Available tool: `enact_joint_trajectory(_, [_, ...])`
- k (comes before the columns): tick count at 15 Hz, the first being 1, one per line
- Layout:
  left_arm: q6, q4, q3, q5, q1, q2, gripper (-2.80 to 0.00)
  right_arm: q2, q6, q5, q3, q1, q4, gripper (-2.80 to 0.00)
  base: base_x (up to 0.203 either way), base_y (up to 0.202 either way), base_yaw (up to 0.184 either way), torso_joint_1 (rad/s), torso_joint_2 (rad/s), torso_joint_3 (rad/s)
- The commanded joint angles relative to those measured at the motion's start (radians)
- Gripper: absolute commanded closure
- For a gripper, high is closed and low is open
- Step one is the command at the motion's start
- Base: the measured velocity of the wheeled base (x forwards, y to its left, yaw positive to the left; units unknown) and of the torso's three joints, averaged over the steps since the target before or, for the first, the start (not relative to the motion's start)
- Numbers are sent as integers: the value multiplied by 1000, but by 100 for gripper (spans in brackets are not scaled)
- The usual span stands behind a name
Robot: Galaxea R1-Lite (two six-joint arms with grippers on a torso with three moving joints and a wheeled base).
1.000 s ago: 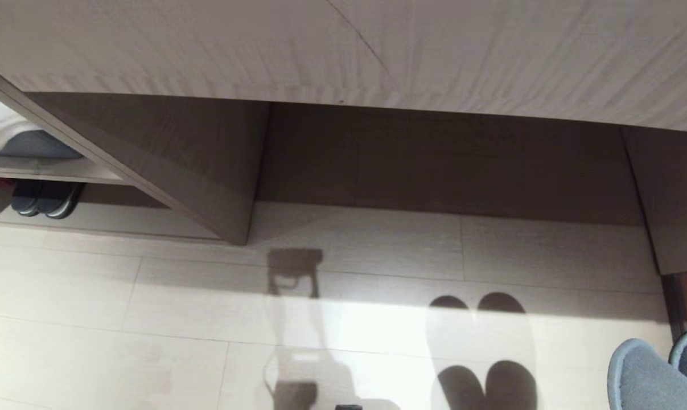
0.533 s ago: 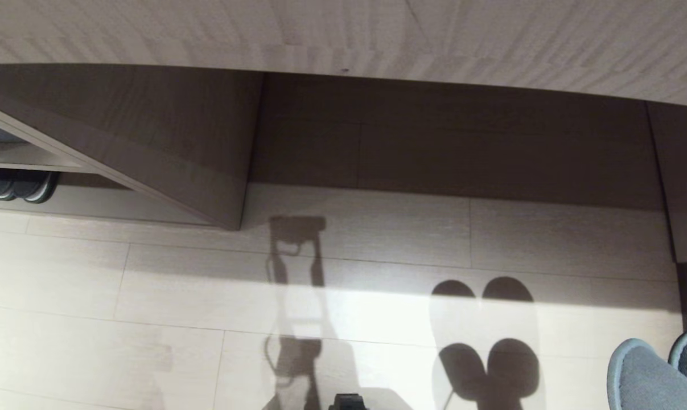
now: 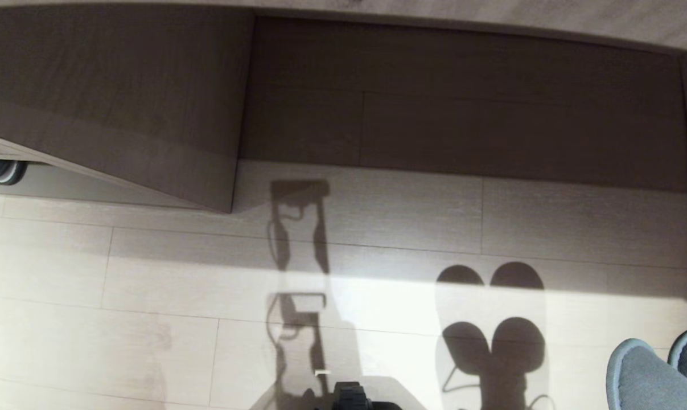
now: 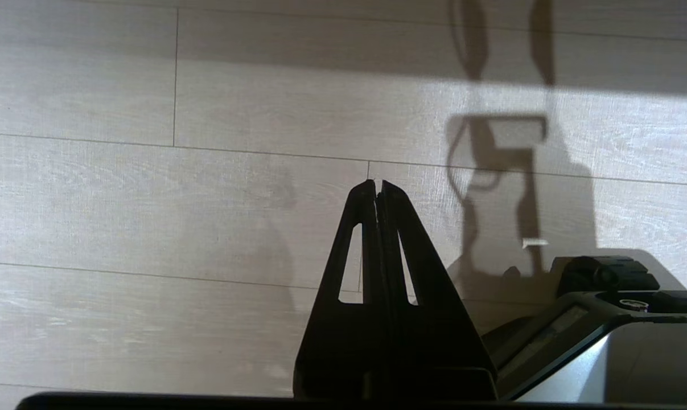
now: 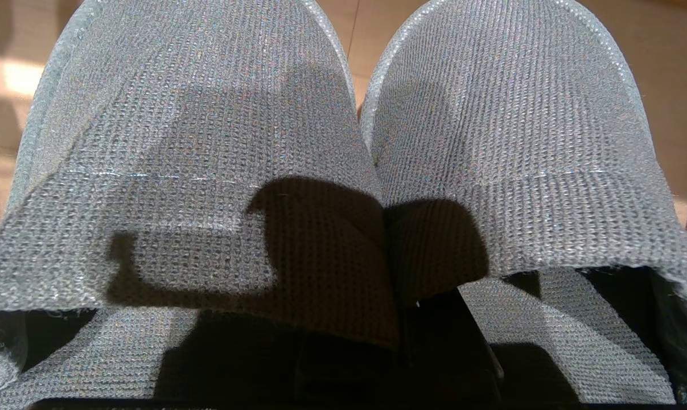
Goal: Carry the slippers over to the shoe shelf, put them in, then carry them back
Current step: Place the slippers on the floor
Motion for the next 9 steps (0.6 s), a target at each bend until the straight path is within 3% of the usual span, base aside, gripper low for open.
enact_joint_trajectory(1, [0, 0, 2, -1, 0, 0, 0, 0, -2, -1, 0, 0, 0, 0, 0, 0, 0, 2, 7, -195])
enact_joint_trajectory(9, [0, 0, 2, 1, 0, 0, 0, 0, 1, -1, 0, 0, 0, 0, 0, 0, 0, 3, 3, -199])
